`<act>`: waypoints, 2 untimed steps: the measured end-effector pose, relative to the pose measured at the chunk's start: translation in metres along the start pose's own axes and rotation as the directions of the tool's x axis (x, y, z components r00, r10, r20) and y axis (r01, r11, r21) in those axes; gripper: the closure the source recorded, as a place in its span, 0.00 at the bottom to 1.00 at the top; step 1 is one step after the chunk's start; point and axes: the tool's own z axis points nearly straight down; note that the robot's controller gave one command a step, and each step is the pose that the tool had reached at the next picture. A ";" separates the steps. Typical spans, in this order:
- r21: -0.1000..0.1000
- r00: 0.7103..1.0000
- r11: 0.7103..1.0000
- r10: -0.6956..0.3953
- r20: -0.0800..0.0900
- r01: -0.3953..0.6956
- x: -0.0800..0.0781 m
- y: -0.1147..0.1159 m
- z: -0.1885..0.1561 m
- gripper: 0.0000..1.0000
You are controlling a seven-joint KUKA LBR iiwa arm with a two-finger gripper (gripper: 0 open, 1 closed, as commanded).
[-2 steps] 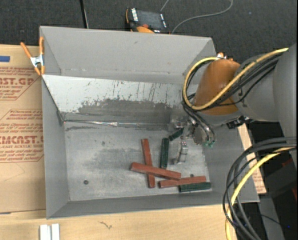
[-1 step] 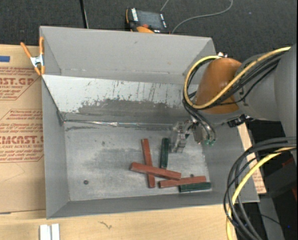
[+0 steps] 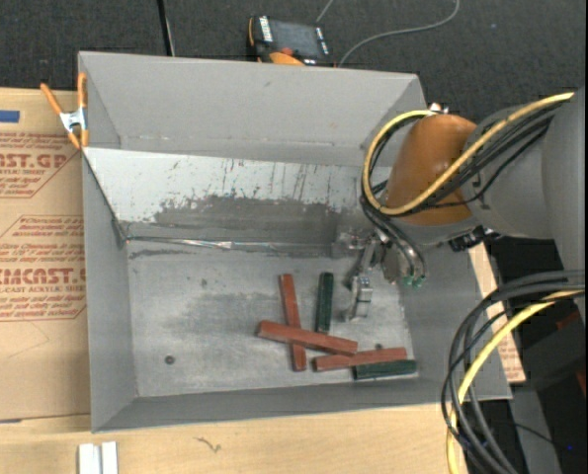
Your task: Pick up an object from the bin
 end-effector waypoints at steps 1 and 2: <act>-0.003 0.784 0.784 -0.621 0.000 0.621 0.024 0.055 0.000 0.00; -0.003 0.786 0.786 -0.619 0.001 0.619 0.023 0.054 -0.001 1.00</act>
Offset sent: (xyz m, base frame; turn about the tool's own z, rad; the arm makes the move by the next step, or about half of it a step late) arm -0.0226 0.0534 0.0004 -0.6682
